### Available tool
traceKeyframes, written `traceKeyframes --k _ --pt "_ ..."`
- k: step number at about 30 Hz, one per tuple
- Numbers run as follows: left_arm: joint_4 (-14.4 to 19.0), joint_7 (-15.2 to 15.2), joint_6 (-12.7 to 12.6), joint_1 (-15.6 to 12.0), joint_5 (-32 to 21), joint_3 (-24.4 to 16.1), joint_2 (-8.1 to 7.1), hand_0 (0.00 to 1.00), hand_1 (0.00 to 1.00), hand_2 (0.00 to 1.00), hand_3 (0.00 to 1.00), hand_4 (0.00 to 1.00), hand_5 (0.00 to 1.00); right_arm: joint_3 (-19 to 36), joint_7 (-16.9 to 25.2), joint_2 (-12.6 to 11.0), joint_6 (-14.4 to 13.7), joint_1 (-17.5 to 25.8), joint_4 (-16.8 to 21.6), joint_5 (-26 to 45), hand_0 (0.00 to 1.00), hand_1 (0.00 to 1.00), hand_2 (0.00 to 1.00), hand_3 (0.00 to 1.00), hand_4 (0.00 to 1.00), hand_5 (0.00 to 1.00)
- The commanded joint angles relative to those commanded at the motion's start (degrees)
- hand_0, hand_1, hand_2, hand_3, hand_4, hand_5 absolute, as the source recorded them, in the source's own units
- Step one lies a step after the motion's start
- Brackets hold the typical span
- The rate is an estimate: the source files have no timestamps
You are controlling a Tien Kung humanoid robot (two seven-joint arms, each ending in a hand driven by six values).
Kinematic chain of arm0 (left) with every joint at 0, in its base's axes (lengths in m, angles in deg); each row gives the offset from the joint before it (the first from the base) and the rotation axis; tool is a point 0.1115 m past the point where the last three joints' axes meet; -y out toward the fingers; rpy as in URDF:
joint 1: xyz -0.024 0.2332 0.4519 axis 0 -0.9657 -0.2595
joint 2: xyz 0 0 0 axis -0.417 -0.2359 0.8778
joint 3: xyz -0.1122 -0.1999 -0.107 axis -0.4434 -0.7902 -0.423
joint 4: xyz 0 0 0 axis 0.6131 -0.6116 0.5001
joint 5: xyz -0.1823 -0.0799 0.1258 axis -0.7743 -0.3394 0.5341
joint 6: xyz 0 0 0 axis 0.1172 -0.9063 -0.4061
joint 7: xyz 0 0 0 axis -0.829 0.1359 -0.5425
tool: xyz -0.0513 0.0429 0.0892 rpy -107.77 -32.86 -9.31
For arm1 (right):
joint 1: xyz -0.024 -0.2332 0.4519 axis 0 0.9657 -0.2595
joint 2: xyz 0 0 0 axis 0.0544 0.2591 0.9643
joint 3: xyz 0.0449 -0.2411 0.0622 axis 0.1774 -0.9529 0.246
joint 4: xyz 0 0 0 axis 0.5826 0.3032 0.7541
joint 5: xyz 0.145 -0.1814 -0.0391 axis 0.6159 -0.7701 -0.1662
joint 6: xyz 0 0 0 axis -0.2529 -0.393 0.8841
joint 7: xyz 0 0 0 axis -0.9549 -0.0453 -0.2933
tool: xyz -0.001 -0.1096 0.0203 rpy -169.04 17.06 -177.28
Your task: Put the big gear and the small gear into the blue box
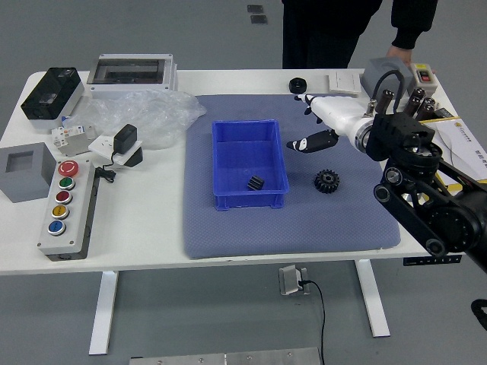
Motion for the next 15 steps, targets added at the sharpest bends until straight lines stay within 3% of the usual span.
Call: traceKeyframes --k 5,15 --pt "0.0 -0.1 0.0 0.0 0.0 -0.2 -0.01 0.817 0.821 0.821 0.782 0.523 0.139 -0.2 -0.2 -1.1 1.4 0.9 -2.6 0.9 0.731 0.699 0.783 0.893 0.815 0.493" --pt "0.0 0.0 0.0 0.0 0.0 -0.2 0.03 0.817 0.821 0.821 0.782 0.523 0.139 -2.0 -1.0 -0.9 4.4 1.8 -5.7 1.0 0.751 0.726 0.802 0.868 0.804 0.476"
